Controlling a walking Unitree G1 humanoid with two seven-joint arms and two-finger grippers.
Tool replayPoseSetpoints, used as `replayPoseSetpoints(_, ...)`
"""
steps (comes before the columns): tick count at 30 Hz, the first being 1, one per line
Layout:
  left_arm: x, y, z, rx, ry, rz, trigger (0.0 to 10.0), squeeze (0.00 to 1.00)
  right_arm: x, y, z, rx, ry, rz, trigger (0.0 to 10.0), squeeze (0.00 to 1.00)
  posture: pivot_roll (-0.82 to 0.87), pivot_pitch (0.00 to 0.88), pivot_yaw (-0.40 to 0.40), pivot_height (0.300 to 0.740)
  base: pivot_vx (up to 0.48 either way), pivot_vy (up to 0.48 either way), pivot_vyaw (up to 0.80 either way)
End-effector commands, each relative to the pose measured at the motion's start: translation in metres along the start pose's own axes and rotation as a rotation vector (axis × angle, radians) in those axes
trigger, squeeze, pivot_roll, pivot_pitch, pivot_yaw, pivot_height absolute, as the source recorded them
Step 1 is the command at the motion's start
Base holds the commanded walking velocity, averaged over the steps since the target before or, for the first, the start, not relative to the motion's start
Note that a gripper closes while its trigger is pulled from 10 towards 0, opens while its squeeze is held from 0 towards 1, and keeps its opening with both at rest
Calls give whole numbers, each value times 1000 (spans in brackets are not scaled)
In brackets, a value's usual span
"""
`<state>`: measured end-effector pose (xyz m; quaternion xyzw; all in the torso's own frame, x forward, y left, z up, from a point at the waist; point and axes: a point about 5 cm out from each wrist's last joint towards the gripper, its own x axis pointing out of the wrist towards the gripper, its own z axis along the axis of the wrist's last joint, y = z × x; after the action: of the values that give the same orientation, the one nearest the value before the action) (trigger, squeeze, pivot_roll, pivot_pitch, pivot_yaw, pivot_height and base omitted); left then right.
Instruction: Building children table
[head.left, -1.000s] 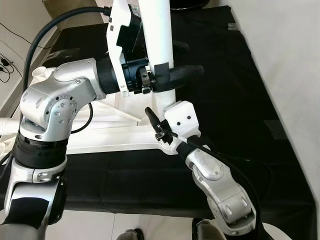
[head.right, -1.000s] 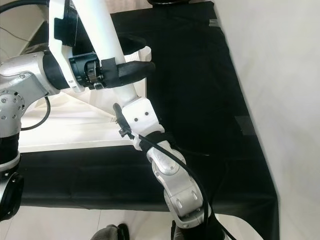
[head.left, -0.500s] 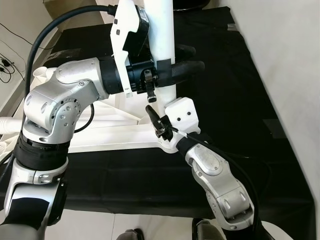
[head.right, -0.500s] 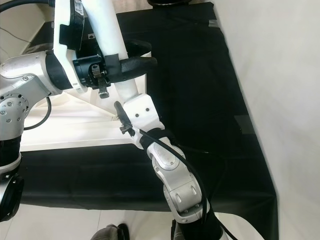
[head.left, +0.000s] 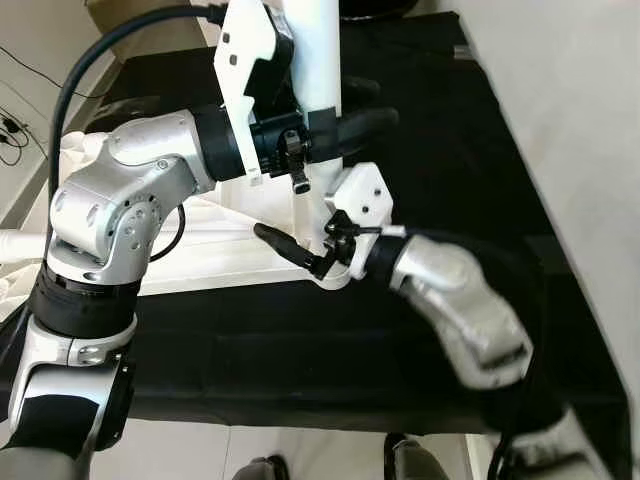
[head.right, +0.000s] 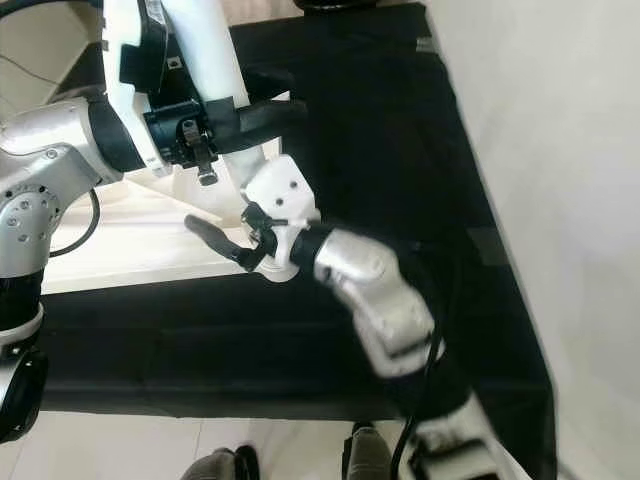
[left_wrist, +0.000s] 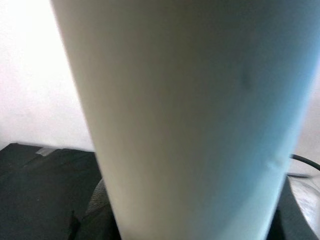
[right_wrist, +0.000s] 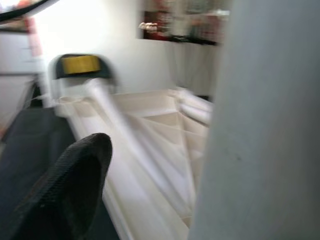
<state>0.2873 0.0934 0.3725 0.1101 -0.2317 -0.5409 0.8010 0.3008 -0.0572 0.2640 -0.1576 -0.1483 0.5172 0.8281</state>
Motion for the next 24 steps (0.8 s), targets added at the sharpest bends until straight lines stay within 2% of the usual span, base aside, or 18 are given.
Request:
replayPoseSetpoints(1,-4,8,-3,31,39,68,0,0,8,9,0,3,-28,150,10000,0,14,235,102,740,0,0,0)
replayPoseSetpoints(5,-4,9,-2,29,30,73,0,0,13,-2,1,-14,-17,185,10000,0,16,235,97,740,0,0,0)
replayPoseSetpoints(8,-3,9,0,29,8,86,0,0,21,-18,6,-8,-32,250,10000,0,12,238,83,740,0,0,0)
replayPoseSetpoints(14,-2,9,2,27,-6,97,0,0,27,-25,7,-7,-37,285,10000,0,11,239,79,740,0,0,0)
replayPoseSetpoints(19,0,9,5,9,-41,131,0,0,43,-29,5,34,-45,424,10000,0,15,259,52,740,0,0,0)
replayPoseSetpoints(23,-1,9,6,-2,-54,150,0,0,49,-32,4,37,-47,430,10000,0,18,269,46,740,0,0,0)
replayPoseSetpoints(24,-2,10,6,-10,-61,164,0,0,54,-36,2,9,-28,390,10000,0,23,279,40,740,0,0,0)
